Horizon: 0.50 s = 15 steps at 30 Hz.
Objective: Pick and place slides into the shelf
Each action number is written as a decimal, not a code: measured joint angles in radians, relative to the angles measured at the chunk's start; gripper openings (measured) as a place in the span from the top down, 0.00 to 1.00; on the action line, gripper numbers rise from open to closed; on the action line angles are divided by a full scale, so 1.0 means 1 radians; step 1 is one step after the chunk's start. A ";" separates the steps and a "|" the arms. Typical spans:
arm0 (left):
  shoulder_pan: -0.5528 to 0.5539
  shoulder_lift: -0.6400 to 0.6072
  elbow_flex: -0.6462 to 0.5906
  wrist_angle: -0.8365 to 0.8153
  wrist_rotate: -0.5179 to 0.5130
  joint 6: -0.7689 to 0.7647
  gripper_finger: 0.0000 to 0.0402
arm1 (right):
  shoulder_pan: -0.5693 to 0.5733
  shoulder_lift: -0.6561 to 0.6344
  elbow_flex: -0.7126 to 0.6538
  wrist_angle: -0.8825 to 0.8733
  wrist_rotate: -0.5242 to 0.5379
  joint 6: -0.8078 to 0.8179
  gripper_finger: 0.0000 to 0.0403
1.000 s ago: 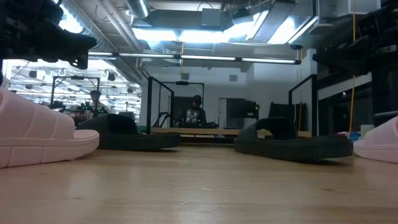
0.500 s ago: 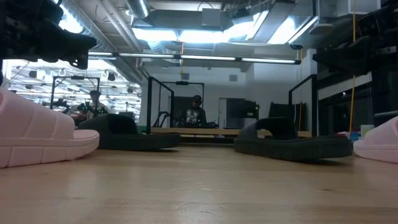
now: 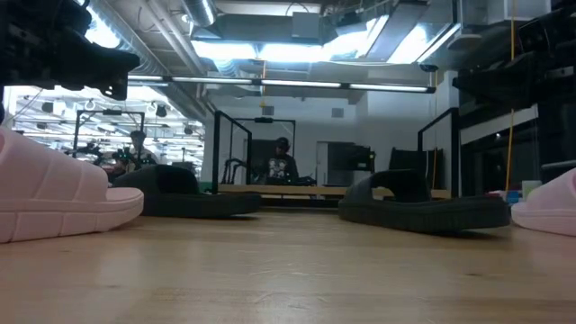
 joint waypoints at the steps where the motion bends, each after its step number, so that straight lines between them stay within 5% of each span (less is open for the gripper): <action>1: 0.000 0.000 0.000 0.000 0.000 0.000 1.00 | 0.000 0.000 0.000 0.000 0.000 0.000 0.85; 15: 0.000 0.000 0.000 0.000 0.000 -0.149 1.00 | 0.000 0.000 0.000 0.001 0.000 0.074 0.85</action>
